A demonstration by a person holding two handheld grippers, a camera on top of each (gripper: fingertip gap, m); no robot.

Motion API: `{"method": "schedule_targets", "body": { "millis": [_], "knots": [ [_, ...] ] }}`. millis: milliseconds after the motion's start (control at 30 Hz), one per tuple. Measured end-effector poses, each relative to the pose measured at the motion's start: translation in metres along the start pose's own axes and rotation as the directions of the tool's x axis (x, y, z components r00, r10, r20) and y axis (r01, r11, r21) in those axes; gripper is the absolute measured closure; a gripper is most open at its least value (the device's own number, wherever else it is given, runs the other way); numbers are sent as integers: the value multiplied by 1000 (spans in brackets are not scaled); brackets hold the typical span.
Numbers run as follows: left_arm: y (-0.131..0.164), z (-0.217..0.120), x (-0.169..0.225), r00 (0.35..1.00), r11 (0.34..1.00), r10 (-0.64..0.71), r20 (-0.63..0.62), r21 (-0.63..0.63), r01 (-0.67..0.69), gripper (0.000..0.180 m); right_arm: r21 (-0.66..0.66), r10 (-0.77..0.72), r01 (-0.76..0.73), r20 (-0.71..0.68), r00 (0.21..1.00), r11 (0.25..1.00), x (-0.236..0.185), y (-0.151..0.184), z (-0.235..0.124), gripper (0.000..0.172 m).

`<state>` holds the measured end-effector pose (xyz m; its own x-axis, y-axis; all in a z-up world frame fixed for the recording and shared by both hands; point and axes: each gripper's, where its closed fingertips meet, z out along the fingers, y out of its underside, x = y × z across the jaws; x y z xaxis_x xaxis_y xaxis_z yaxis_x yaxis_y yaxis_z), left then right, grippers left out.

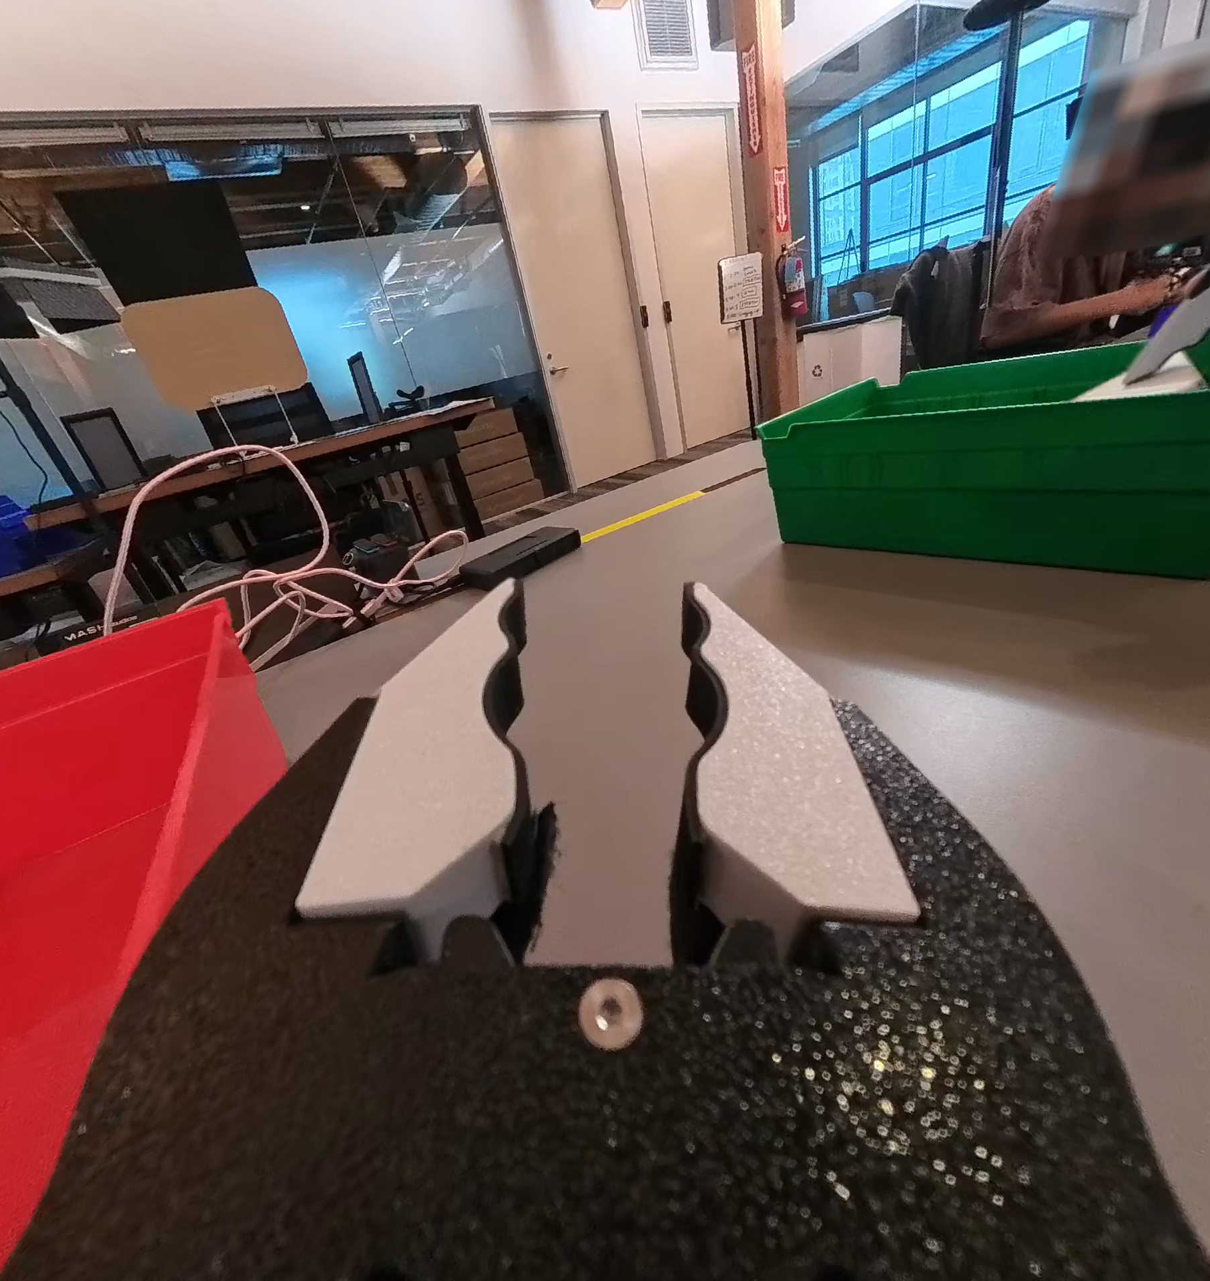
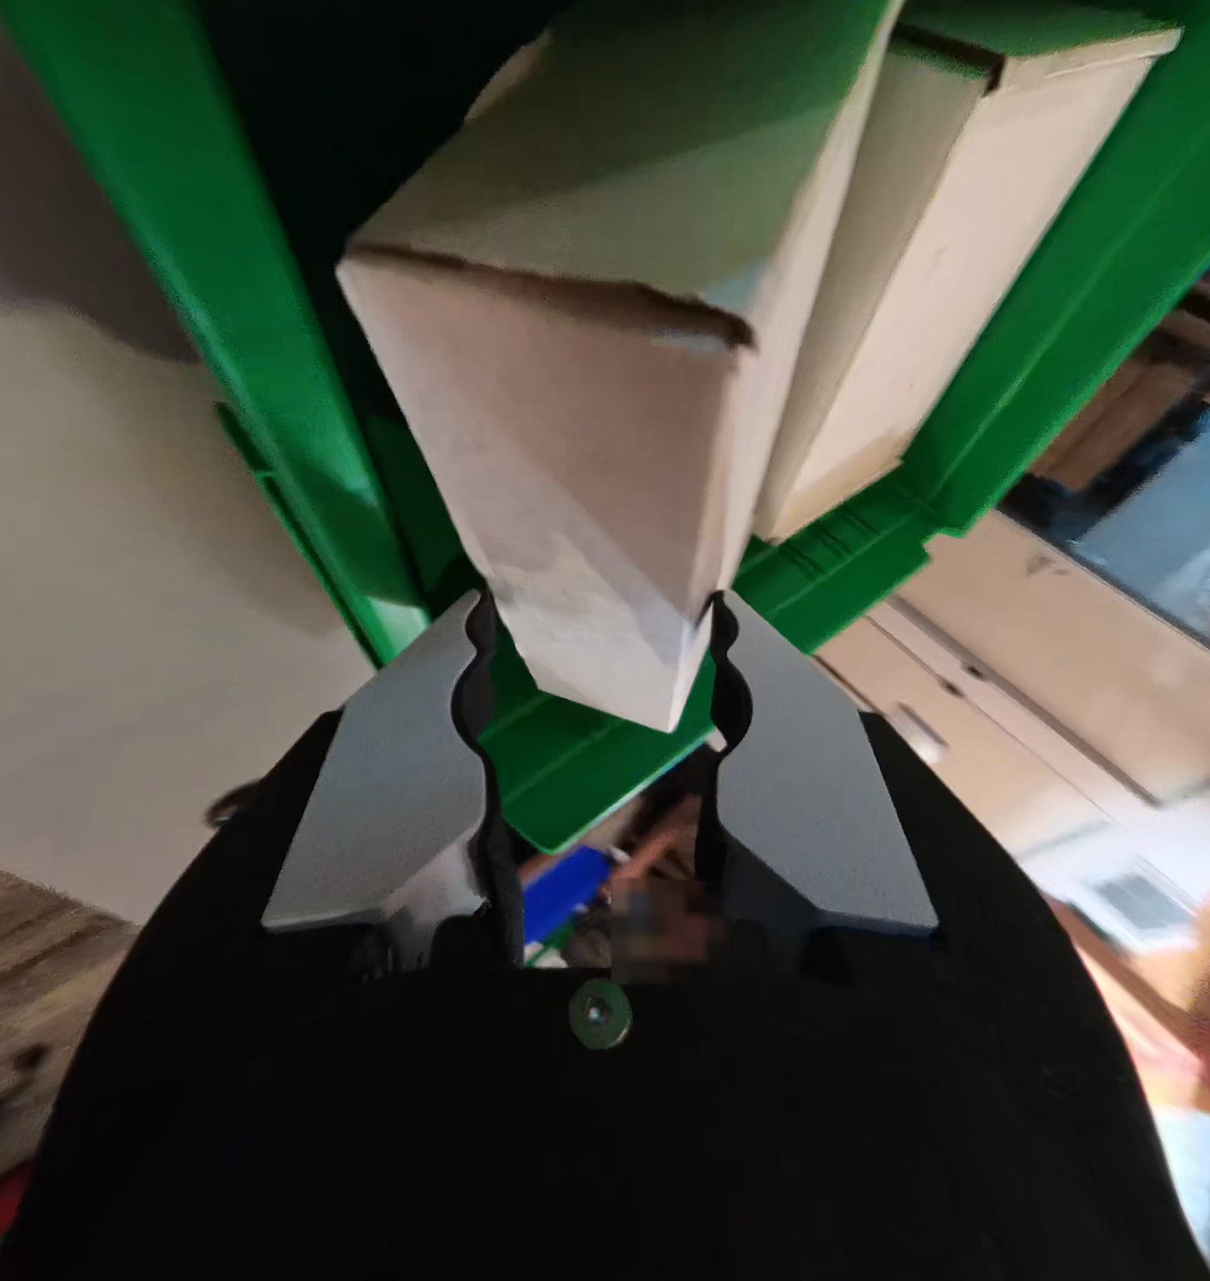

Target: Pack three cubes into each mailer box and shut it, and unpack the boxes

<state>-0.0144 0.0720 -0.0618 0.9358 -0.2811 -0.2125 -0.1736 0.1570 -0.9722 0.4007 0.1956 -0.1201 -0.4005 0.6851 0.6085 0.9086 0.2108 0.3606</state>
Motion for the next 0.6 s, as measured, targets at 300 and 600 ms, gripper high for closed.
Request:
{"method": "schedule_targets", "body": {
  "millis": [300,600],
  "knots": [
    [2,1,1,1000,1000,2,-5,-12,-2,137,84,135,-157,224,965,984,-5,-7,-4,96],
    [2,0,1,1000,1000,2,-9,-10,-2,136,104,232,-252,168,958,962,7,-11,3,95]
  ]
}}
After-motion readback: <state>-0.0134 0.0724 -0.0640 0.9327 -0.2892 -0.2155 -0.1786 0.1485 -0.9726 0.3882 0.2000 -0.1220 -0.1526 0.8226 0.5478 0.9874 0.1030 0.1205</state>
